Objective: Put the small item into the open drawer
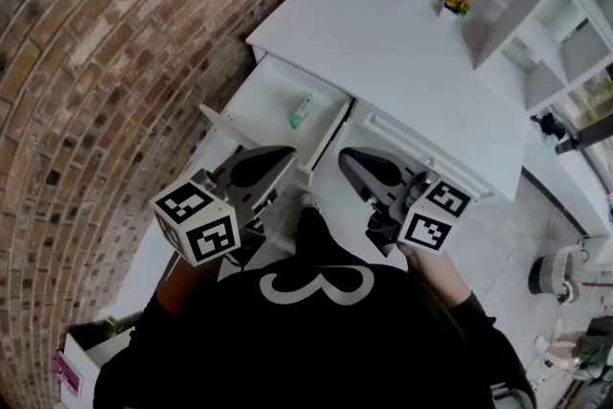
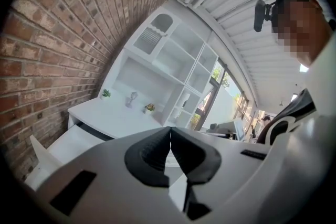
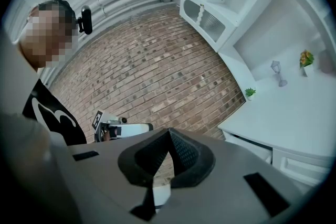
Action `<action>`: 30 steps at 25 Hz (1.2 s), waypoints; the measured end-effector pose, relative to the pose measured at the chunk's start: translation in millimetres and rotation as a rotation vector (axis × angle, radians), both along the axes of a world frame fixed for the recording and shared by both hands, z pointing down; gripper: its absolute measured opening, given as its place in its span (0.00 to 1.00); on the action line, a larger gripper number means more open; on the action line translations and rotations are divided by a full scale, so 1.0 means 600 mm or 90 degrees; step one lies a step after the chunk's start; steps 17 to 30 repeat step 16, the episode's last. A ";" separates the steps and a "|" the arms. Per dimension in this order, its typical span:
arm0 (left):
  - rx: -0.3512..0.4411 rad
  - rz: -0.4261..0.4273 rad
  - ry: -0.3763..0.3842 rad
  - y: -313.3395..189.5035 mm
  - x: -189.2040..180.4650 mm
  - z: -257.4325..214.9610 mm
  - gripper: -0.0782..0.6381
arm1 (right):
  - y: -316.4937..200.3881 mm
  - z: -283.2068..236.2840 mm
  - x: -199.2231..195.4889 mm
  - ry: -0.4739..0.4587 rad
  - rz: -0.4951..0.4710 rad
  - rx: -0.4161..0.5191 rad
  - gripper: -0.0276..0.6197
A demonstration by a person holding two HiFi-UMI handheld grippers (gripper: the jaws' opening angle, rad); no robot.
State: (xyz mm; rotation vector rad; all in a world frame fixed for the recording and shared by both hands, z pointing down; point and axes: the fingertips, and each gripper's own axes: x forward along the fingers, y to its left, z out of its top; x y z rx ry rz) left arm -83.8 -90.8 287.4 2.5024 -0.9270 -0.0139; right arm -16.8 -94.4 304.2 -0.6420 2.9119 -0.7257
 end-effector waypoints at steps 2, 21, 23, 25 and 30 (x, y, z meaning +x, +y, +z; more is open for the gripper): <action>0.000 -0.002 -0.002 0.007 -0.001 0.001 0.12 | 0.008 0.001 0.000 0.007 0.000 0.001 0.06; -0.007 -0.017 -0.014 -0.003 -0.007 0.017 0.12 | -0.006 0.015 -0.001 0.022 0.004 0.008 0.06; -0.007 -0.017 -0.014 -0.003 -0.007 0.017 0.12 | -0.006 0.015 -0.001 0.022 0.004 0.008 0.06; -0.007 -0.017 -0.014 -0.003 -0.007 0.017 0.12 | -0.006 0.015 -0.001 0.022 0.004 0.008 0.06; -0.007 -0.017 -0.014 -0.003 -0.007 0.017 0.12 | -0.006 0.015 -0.001 0.022 0.004 0.008 0.06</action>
